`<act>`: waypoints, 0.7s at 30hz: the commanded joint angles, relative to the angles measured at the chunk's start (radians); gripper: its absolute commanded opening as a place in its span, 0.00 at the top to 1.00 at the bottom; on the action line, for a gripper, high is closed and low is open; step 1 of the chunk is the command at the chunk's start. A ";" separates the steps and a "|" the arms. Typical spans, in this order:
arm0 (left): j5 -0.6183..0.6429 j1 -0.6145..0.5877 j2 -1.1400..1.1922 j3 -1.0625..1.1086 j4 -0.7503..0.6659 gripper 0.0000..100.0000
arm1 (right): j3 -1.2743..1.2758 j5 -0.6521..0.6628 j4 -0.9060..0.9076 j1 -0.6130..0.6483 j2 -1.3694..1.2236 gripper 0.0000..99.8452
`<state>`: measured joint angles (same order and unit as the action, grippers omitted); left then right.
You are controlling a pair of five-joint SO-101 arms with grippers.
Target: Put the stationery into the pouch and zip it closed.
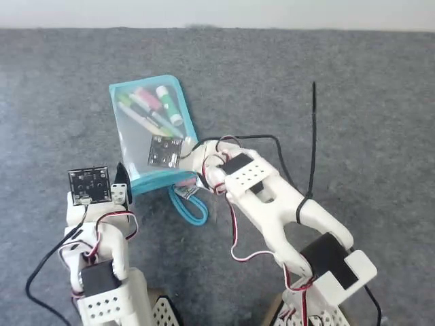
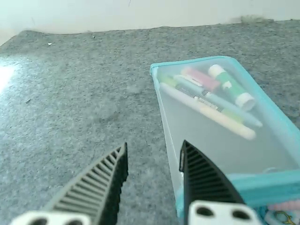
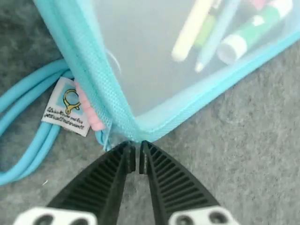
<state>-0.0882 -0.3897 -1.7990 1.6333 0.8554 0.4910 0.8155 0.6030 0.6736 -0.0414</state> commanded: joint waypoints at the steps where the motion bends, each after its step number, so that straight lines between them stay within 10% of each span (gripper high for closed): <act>1: -0.012 0.009 -0.020 -0.002 -0.037 0.83 | -0.095 -0.028 0.071 -0.008 0.015 0.99; 21: -0.012 0.009 -0.020 -0.001 -0.034 0.83 | -0.092 -0.133 0.265 -0.030 0.180 0.99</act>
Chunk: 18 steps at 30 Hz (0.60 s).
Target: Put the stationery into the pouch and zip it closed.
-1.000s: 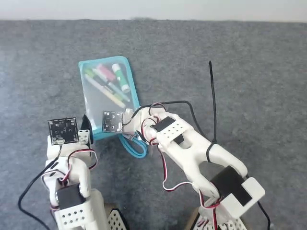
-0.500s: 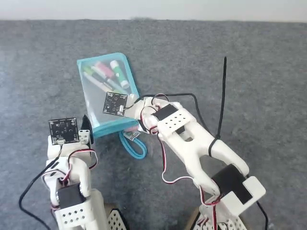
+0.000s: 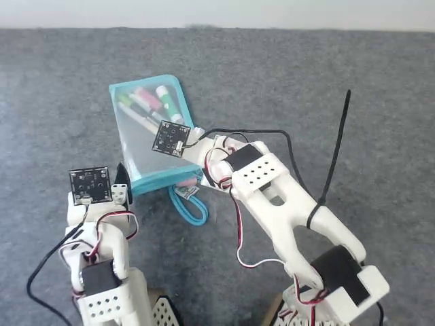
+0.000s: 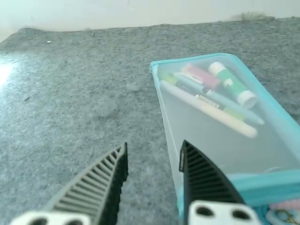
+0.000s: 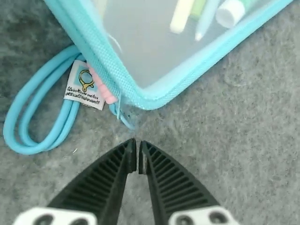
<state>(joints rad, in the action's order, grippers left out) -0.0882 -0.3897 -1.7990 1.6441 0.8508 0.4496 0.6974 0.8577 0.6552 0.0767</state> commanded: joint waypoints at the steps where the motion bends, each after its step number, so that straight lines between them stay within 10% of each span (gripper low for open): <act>1: -0.012 0.009 -0.020 -0.012 -0.029 0.83 | -0.051 -0.015 0.012 -0.013 0.064 0.99; 18: -0.012 0.009 -0.020 -0.012 -0.029 0.83 | -0.055 -0.017 0.067 -0.015 0.067 0.99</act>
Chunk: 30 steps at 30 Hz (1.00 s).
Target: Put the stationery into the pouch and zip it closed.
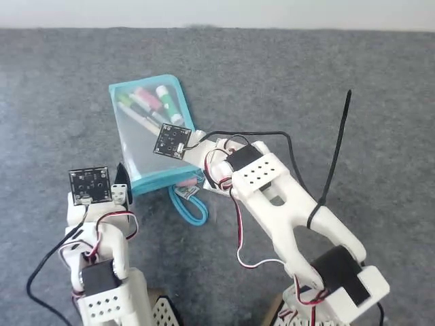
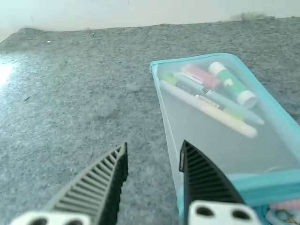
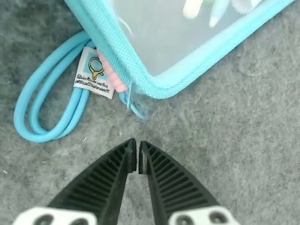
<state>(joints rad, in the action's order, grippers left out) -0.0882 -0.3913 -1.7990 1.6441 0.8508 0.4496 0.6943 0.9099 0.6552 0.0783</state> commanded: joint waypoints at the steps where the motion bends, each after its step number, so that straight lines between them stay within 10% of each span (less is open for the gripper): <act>1: -0.012 0.011 -0.020 -0.012 -0.029 0.83 | -0.055 -0.014 0.012 -0.015 0.065 0.99; 13: -0.012 0.008 -0.020 -0.012 -0.029 0.83 | 0.026 -0.063 -0.180 0.042 -0.058 0.75; 19: -0.012 0.009 -0.020 -0.012 -0.029 0.83 | -0.055 -0.465 -0.008 0.091 -0.068 0.88; 30: -0.012 0.009 -0.018 -0.012 -0.028 0.83 | -0.032 -0.443 0.087 0.193 -0.068 0.85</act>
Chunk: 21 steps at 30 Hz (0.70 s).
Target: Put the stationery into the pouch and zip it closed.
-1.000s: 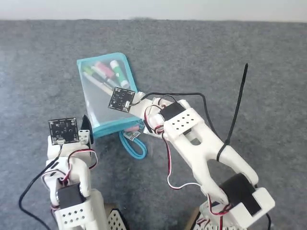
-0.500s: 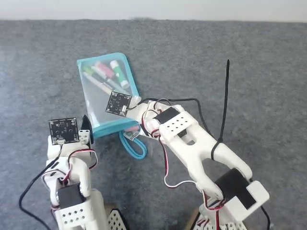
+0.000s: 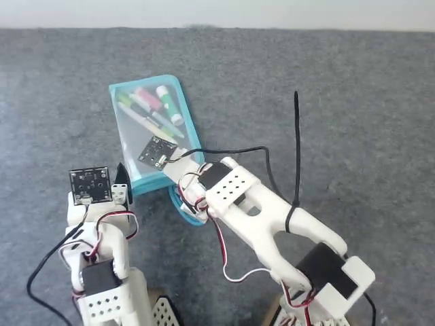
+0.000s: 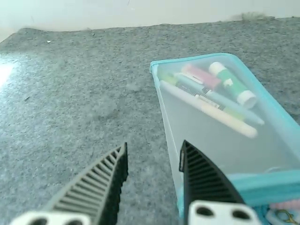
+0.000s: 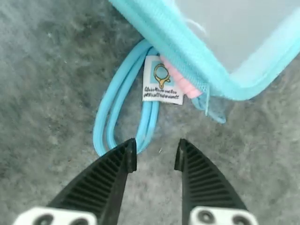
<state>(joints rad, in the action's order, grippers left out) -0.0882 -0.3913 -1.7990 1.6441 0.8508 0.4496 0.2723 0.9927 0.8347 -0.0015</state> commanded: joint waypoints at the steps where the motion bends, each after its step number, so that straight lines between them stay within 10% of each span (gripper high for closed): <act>1: -0.012 0.009 -0.018 -0.012 -0.028 0.83 | -0.020 -0.028 0.002 0.015 0.012 0.85; 21: -0.012 0.009 -0.018 -0.012 -0.028 0.83 | -0.072 -0.026 -0.030 0.016 -0.205 0.85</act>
<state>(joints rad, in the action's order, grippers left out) -0.0882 -0.3913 -1.7990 1.6441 0.8508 0.4496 0.2570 0.9206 0.8562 -0.1857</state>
